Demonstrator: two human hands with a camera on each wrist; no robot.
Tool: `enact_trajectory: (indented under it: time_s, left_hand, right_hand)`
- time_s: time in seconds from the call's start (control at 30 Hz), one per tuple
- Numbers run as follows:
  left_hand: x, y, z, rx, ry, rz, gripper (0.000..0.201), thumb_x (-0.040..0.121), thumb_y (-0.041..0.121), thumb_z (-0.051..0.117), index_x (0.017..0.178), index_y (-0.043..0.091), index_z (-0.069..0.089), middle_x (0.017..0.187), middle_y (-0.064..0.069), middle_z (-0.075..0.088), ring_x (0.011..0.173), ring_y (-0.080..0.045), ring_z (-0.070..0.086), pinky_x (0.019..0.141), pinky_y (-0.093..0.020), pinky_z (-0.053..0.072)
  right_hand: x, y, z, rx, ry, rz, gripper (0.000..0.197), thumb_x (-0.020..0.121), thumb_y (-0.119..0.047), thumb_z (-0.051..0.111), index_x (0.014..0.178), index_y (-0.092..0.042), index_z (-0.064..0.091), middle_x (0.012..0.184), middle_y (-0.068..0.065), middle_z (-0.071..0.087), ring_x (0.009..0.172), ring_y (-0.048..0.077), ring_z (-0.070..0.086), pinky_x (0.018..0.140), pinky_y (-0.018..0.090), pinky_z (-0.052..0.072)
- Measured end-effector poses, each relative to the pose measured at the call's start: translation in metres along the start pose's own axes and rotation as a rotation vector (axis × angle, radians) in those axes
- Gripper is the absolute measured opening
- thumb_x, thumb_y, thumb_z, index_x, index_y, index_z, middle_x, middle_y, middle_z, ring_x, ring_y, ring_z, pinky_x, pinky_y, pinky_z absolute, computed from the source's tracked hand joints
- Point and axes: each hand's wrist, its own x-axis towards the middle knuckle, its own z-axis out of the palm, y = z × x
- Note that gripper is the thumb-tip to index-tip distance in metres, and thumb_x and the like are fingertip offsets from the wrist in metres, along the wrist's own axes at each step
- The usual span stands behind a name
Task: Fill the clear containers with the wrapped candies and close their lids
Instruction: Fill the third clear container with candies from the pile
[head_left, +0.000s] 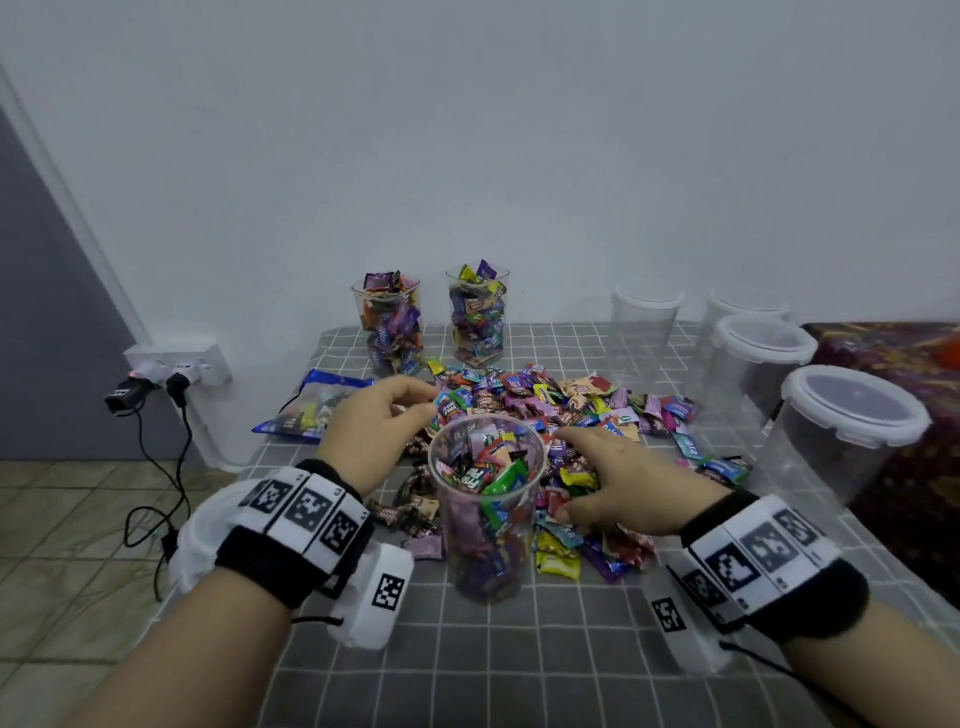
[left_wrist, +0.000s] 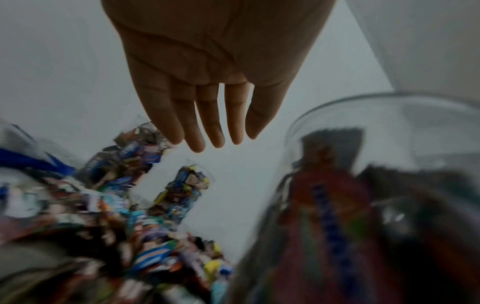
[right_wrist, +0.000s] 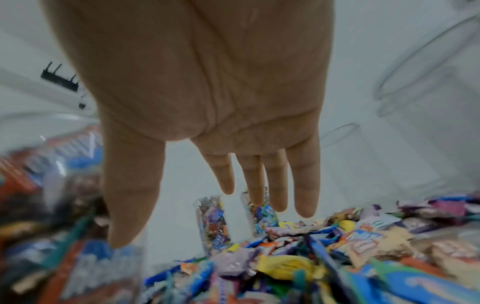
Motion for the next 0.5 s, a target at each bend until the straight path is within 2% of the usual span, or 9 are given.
enact_trajectory:
  time_s: [0.03,0.07,0.13,0.2,0.23,0.27,0.3,0.37,0.5]
  left_hand:
    - [0.003,-0.008,0.002,0.077,-0.045,-0.028,0.01,0.087,0.024,0.064,0.093,0.032,0.063,0.099,0.007,0.066,0.091,-0.015,0.061,0.087,-0.04,0.051]
    - [0.005,-0.014,0.005,0.18,-0.116,-0.072,0.017,0.085,0.03,0.065,0.101,0.031,0.062,0.107,0.007,0.065,0.096,-0.015,0.06,0.089,-0.041,0.051]
    - [0.009,-0.029,0.013,0.395,-0.309,-0.13,0.049,0.074,0.052,0.069,0.119,0.033,0.057,0.118,0.009,0.061,0.104,-0.014,0.058,0.091,-0.041,0.05]
    - [0.018,-0.061,0.03,0.566,-0.454,-0.147,0.088,0.051,0.078,0.066,0.129,0.044,0.044,0.132,0.01,0.053,0.115,-0.013,0.054,0.096,-0.041,0.047]
    - [0.023,-0.076,0.039,0.64,-0.503,-0.151,0.102,0.041,0.083,0.064,0.132,0.046,0.038,0.139,0.009,0.047,0.121,-0.013,0.05,0.099,-0.042,0.046]
    - [0.024,-0.079,0.044,0.696,-0.563,-0.16,0.11,0.037,0.08,0.066,0.136,0.044,0.034,0.143,0.007,0.042,0.125,-0.016,0.047,0.101,-0.043,0.044]
    - [0.019,-0.068,0.044,0.756,-0.617,-0.173,0.111,0.04,0.072,0.07,0.139,0.039,0.032,0.144,0.004,0.04,0.125,-0.019,0.046,0.101,-0.043,0.044]
    - [0.004,-0.04,0.039,0.845,-0.674,-0.162,0.098,0.057,0.055,0.078,0.141,0.029,0.035,0.142,-0.002,0.042,0.124,-0.024,0.046,0.101,-0.042,0.044]
    - [-0.006,-0.023,0.041,0.988,-0.7,-0.152,0.059,0.082,0.037,0.069,0.132,0.014,0.05,0.134,-0.009,0.05,0.119,-0.026,0.051,0.099,-0.035,0.045]
  right_hand:
    - [0.003,0.002,0.0,-0.044,-0.003,0.021,0.095,0.08,-0.045,0.069,0.151,-0.026,0.009,0.153,0.0,0.022,0.136,0.018,0.029,0.107,0.031,0.03]
    - [0.006,0.003,0.001,-0.081,-0.012,0.038,0.098,0.08,-0.045,0.069,0.152,-0.026,0.006,0.153,0.0,0.02,0.137,0.019,0.028,0.107,0.032,0.031]
    - [0.012,0.006,0.004,-0.147,-0.054,0.064,0.106,0.077,-0.047,0.071,0.152,-0.027,-0.001,0.155,0.0,0.015,0.139,0.02,0.023,0.108,0.035,0.033]
    - [0.018,0.008,0.009,-0.207,-0.111,0.09,0.114,0.073,-0.051,0.073,0.151,-0.027,-0.006,0.158,-0.001,0.006,0.143,0.021,0.016,0.111,0.04,0.031]
    - [0.02,0.008,0.011,-0.228,-0.139,0.1,0.116,0.071,-0.053,0.074,0.151,-0.028,-0.008,0.159,0.0,0.003,0.144,0.023,0.014,0.112,0.042,0.03]
    - [0.022,0.008,0.012,-0.243,-0.166,0.111,0.118,0.071,-0.055,0.074,0.15,-0.029,-0.009,0.159,0.001,0.0,0.144,0.024,0.013,0.112,0.045,0.03]
    - [0.023,0.008,0.014,-0.258,-0.189,0.119,0.118,0.07,-0.056,0.073,0.15,-0.03,-0.01,0.16,0.002,-0.001,0.144,0.025,0.013,0.112,0.046,0.031]
    - [0.025,0.007,0.017,-0.293,-0.22,0.125,0.118,0.07,-0.058,0.072,0.15,-0.03,-0.012,0.16,0.004,0.0,0.144,0.026,0.018,0.11,0.045,0.033]
    - [0.028,0.005,0.02,-0.352,-0.236,0.106,0.113,0.072,-0.06,0.069,0.15,-0.031,-0.007,0.16,0.005,0.006,0.141,0.028,0.027,0.109,0.043,0.035]
